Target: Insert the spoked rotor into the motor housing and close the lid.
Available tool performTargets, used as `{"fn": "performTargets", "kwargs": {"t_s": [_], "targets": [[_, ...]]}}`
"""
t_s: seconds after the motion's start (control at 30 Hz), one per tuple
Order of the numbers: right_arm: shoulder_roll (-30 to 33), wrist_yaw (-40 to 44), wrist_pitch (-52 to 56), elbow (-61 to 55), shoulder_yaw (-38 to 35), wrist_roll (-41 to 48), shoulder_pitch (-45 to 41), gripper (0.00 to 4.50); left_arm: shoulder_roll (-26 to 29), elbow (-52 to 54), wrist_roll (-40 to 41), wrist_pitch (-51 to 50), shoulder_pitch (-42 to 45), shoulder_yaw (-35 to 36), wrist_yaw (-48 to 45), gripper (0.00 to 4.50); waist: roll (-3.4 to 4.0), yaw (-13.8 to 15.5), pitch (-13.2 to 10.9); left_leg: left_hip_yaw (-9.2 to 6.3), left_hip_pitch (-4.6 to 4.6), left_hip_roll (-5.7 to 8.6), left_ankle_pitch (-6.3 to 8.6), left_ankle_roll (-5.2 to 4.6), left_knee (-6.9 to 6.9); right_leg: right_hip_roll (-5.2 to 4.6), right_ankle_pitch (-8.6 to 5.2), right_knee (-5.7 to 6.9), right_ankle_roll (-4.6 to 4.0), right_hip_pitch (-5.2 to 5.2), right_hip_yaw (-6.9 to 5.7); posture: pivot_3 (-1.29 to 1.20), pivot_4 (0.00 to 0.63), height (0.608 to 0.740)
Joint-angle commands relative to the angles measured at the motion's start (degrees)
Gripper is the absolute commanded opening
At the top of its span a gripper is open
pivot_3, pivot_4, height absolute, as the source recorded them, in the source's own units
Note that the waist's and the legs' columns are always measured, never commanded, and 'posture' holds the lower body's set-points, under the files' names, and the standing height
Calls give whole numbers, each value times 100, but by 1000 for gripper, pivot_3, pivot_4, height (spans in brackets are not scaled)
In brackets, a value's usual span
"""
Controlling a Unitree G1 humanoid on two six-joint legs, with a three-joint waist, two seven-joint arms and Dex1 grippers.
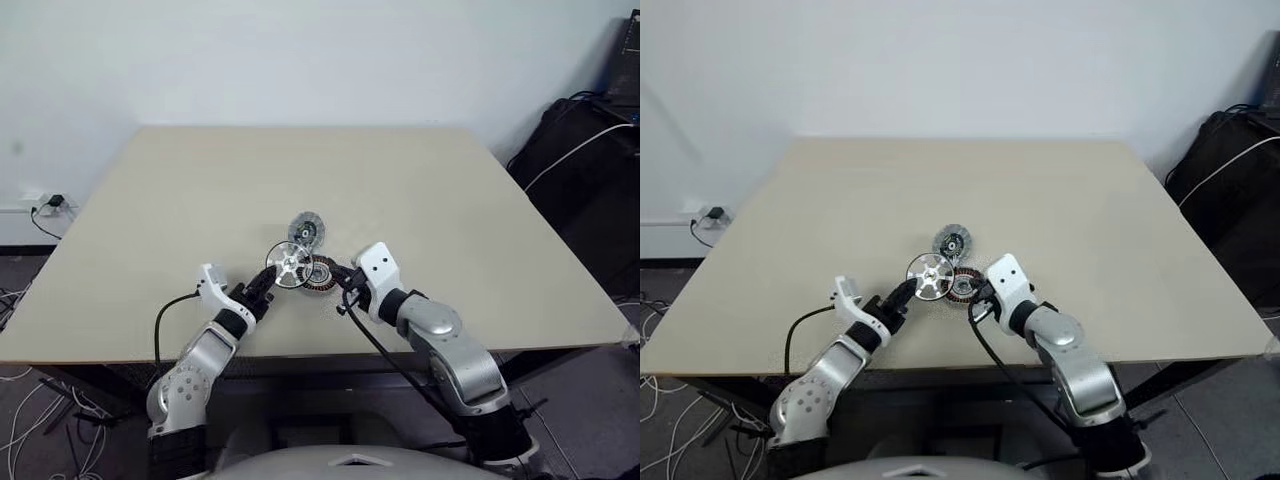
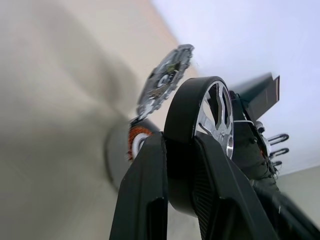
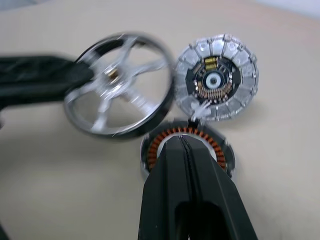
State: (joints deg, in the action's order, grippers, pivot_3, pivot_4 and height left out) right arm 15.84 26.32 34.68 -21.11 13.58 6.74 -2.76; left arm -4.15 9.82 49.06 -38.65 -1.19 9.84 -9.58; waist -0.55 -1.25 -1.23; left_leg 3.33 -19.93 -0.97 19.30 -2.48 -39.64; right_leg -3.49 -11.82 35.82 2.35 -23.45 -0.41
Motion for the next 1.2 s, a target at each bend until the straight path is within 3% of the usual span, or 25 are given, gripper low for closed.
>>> {"fn": "performTargets", "kwargs": {"t_s": [0.03, 0.43, 1.2], "targets": [[169, 126, -21, -362, -153, 179, 128, 0, -385, -362, 38, 17, 499, -193, 90, 358, 0, 2, 0, 0, 0, 1, 0, -1, 0, 0, 0, 0, 0, 0, 1, 0, 0, 740], [209, -58, 36, -526, -271, 215, 432, 0, -695, -1502, -80, 80, 1349, -504, 491, 358, -2, 43, -1, -3, -2, 5, 2, -4, -3, -1, -1, -5, 3, 3, 0, 0, 0, 740], [179, -165, 33, -477, -212, 192, 380, 0, -805, -1801, 111, -352, 1249, -516, 1093, 358, -2, 24, -1, -4, -1, 4, 1, -2, -3, -1, 0, -3, 4, 3, 0, 0, 0, 740]]}}
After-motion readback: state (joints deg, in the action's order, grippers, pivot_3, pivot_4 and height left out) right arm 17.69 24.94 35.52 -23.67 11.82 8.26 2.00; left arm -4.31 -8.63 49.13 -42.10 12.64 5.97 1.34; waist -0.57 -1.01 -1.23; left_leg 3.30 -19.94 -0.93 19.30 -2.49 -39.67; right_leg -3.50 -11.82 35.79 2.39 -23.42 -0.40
